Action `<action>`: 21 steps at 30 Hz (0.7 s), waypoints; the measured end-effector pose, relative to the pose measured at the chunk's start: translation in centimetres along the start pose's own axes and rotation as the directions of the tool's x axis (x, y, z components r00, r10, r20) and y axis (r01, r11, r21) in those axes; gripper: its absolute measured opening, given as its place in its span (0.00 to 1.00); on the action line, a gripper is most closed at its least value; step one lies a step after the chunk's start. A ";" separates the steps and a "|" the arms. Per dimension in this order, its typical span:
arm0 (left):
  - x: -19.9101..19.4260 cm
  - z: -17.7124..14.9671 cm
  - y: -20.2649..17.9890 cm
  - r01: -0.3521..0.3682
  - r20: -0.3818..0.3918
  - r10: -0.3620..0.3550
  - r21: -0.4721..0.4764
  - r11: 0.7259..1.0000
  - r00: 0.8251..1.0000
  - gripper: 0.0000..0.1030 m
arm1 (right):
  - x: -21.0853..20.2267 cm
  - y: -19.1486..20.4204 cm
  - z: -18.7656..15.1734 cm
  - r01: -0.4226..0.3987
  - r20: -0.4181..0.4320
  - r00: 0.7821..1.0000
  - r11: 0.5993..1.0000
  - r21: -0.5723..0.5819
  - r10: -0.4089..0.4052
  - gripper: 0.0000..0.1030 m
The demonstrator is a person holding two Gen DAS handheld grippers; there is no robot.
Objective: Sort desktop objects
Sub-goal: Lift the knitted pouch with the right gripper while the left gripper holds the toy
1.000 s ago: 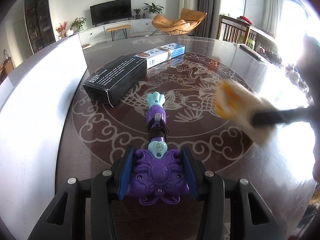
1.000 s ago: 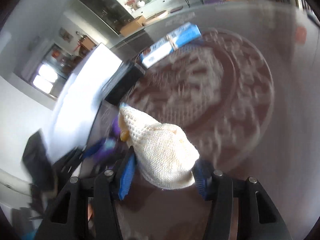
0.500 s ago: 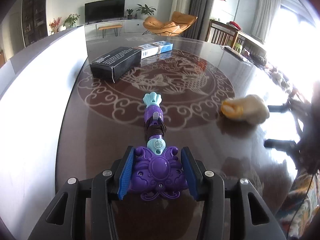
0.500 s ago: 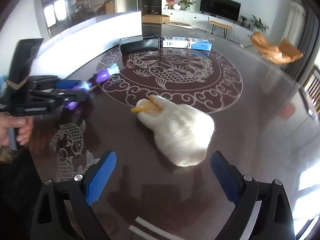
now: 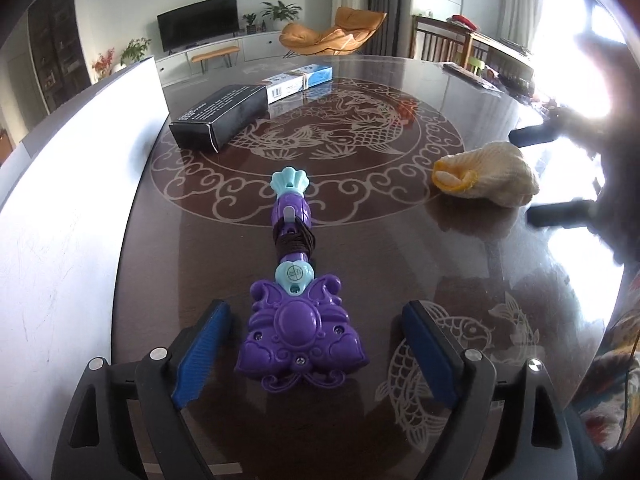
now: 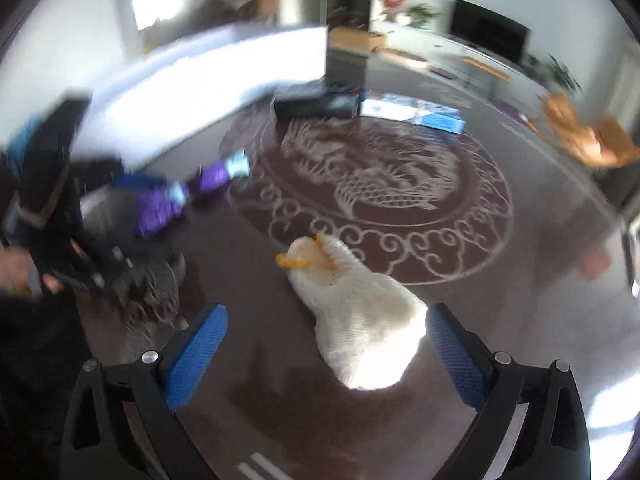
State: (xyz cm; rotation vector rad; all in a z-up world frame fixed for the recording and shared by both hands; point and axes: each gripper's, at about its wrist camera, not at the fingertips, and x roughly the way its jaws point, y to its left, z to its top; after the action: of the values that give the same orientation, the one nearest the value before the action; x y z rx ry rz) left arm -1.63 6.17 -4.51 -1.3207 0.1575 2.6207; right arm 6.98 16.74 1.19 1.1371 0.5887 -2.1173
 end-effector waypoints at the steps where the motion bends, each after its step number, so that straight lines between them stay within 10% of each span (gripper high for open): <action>1: 0.1 0.1 0.1 -0.002 -0.009 0.002 -0.003 1.000 1.000 0.84 | 1.1 0.1 0.3 0.011 -0.029 1.000 1.000 -0.020 -0.012 0.95; 3: -0.2 0.4 0.3 -0.002 0.001 0.002 -0.001 1.000 1.000 0.55 | 2.5 -0.3 0.4 0.039 -0.076 0.996 0.999 -0.004 -0.039 0.62; 5: -0.6 0.3 0.9 0.021 -0.002 -0.021 -0.011 1.000 1.000 0.47 | 2.0 -2.0 0.7 0.028 -0.053 0.998 0.993 0.112 -0.022 0.49; 15: -3.2 -2.1 1.4 0.105 0.071 -0.099 -0.088 0.991 0.993 0.44 | -2.5 -1.8 -5.3 0.029 -0.023 1.000 0.910 0.414 -0.021 0.49; 21: -2.6 -2.6 1.0 0.104 0.047 -0.101 -0.073 0.992 0.994 0.44 | -2.1 -0.1 -6.4 0.104 -0.061 0.994 0.917 0.386 -0.087 0.60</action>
State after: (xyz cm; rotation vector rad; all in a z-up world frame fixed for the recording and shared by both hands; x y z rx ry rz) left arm 1.71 4.33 -3.99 -1.2591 -0.0157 2.5889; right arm 11.28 21.65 -0.38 1.3935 0.2475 -2.3681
